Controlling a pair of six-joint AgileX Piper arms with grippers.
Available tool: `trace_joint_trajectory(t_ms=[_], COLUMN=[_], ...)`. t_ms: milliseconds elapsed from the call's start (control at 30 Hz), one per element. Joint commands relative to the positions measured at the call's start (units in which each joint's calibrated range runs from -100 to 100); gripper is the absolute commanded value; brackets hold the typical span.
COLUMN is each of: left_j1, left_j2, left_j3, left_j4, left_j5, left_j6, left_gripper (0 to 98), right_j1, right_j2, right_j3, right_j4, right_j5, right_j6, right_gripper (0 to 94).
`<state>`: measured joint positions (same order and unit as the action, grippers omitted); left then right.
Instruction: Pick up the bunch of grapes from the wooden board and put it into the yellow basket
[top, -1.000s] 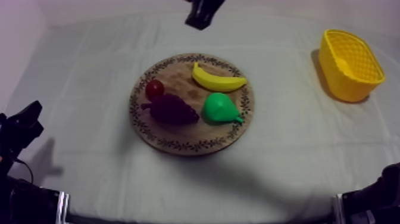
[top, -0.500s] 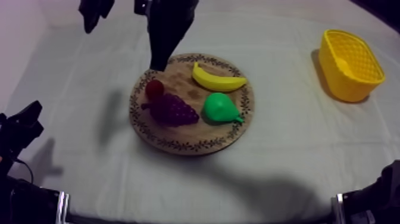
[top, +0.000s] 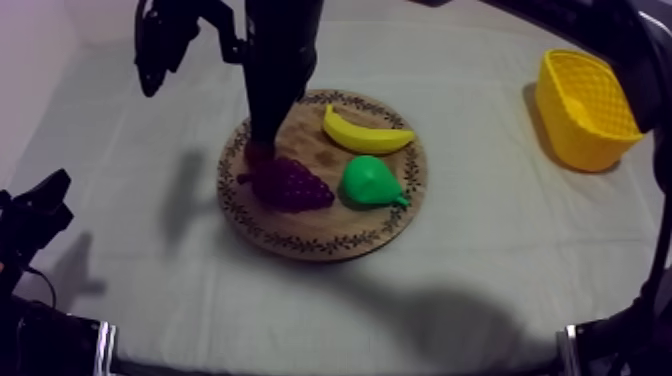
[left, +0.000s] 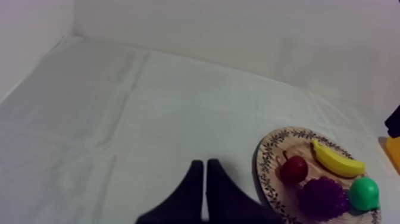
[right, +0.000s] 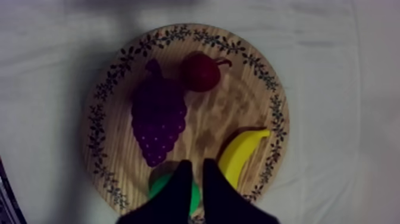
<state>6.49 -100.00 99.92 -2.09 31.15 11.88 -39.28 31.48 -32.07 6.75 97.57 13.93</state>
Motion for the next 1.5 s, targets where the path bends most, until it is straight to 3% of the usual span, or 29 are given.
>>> trace_joint_trajectory(t_ms=[0, 267, 433, 1467], left_j1=[0.0, 0.0, 0.0, 0.0], left_j2=[0.0, 0.0, 0.0, 0.0], left_j3=[0.0, 0.0, 0.0, 0.0], left_j4=[-0.04, -0.04, -0.04, -0.04], left_j5=[0.0, 0.0, 0.0, 0.0], left_j6=[0.0, 0.0, 0.0, 0.0], left_gripper=[0.1, 0.1, 0.1, 0.1], right_j1=[0.1, 0.0, -0.2, 2.5], right_j2=[0.0, 0.1, 0.5, 17.0], right_j3=[0.2, 0.8, 1.9, 3.9], right_j4=[-0.3, -0.5, -0.7, -7.2], right_j5=[0.0, -0.1, -0.5, -8.9], right_j6=[0.3, 1.7, 2.0, 5.8], right_gripper=[15.6, 54.1, 66.7, 69.8])
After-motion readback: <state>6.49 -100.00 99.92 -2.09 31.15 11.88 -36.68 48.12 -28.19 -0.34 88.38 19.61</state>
